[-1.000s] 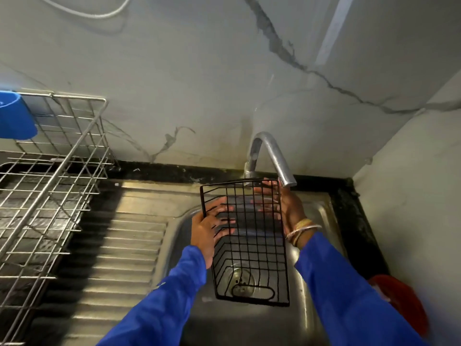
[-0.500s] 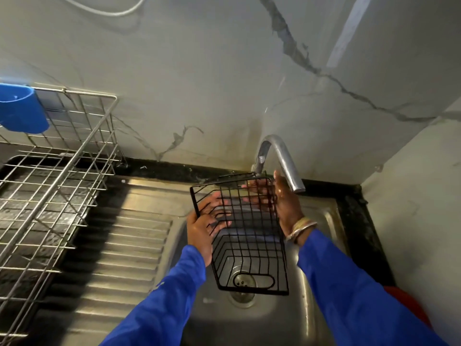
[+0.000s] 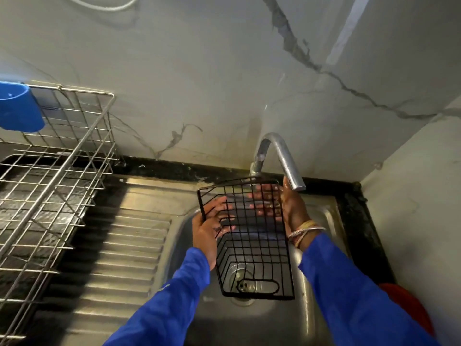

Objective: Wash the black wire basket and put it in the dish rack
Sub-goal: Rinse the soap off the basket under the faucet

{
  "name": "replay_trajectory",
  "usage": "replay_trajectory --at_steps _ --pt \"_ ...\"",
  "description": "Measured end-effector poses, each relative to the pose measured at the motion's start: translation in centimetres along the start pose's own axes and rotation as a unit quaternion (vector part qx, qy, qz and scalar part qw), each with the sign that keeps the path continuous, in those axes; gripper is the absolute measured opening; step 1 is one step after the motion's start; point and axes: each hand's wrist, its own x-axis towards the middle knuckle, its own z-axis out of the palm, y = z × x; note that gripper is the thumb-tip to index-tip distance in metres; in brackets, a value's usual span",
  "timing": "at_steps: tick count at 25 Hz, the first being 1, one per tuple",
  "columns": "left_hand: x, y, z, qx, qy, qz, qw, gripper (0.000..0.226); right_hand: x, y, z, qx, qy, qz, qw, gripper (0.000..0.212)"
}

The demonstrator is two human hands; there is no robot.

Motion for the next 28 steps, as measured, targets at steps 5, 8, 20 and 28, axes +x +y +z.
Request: replay_trajectory --at_steps 5,8,20,28 --pt "-0.1 0.7 0.4 -0.046 0.011 0.015 0.999 0.052 -3.2 2.3 -1.4 -0.063 -0.013 0.053 0.997 0.075" --pt "0.8 1.4 0.0 -0.042 0.014 0.007 0.999 0.043 -4.1 3.5 -2.4 -0.055 -0.035 0.070 0.995 0.084" --pt "0.9 -1.0 0.8 0.026 -0.057 -0.017 0.998 0.053 -2.6 2.9 -4.5 0.008 -0.062 0.168 0.984 0.091" --pt "1.6 -1.5 0.0 0.035 -0.064 -0.031 0.997 0.052 -2.4 0.5 -3.5 0.136 -0.068 0.079 0.985 0.075"
